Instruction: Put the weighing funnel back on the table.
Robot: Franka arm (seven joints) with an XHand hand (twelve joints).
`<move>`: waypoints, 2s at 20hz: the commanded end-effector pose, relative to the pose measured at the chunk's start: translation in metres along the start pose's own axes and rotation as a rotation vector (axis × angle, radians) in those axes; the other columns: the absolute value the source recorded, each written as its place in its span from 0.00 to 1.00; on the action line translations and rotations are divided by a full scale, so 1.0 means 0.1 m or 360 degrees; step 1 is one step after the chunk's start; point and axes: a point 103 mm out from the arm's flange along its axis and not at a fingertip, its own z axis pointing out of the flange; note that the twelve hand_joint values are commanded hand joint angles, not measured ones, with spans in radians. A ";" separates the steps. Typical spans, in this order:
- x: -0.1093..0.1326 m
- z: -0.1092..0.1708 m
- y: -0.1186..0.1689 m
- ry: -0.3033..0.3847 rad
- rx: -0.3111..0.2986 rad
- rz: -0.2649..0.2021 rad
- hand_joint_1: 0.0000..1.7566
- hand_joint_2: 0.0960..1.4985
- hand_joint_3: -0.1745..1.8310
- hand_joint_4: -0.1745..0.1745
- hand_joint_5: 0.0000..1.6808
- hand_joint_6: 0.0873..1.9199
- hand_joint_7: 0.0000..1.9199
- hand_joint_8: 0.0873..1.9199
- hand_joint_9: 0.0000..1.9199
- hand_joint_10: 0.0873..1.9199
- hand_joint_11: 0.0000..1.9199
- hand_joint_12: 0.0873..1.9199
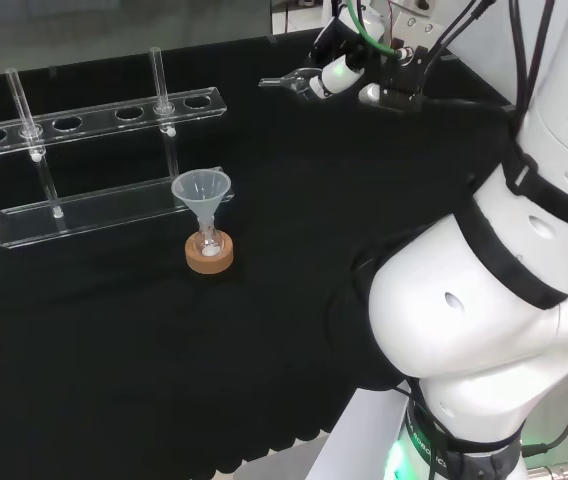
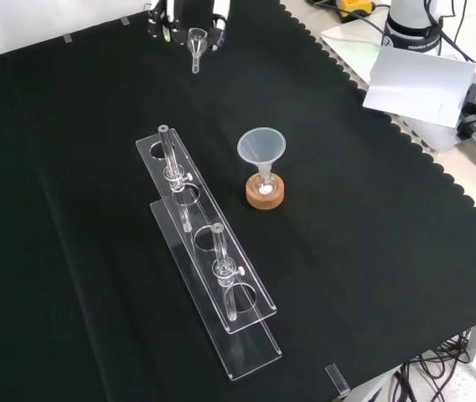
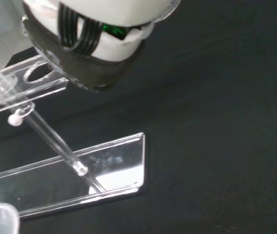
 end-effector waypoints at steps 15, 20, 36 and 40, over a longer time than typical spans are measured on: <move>-0.43 0.38 0.86 -0.0097 0.0063 0.0120 0.65 0.41 0.36 1.00 0.84 0.15 0.29 0.33 0.53 0.11 0.46 0.49; -0.54 0.47 0.97 -0.0104 0.0086 0.0128 0.65 0.41 0.36 1.00 0.84 0.15 0.29 0.33 0.53 0.11 0.46 0.49; -0.58 1.04 1.26 -0.0237 0.0244 0.0119 0.65 0.41 0.36 1.00 0.84 0.15 0.29 0.33 0.53 0.11 0.46 0.49; -0.61 1.14 1.30 -0.0278 0.0274 0.0118 0.65 0.41 0.36 1.00 0.84 0.15 0.29 0.33 0.53 0.11 0.46 0.49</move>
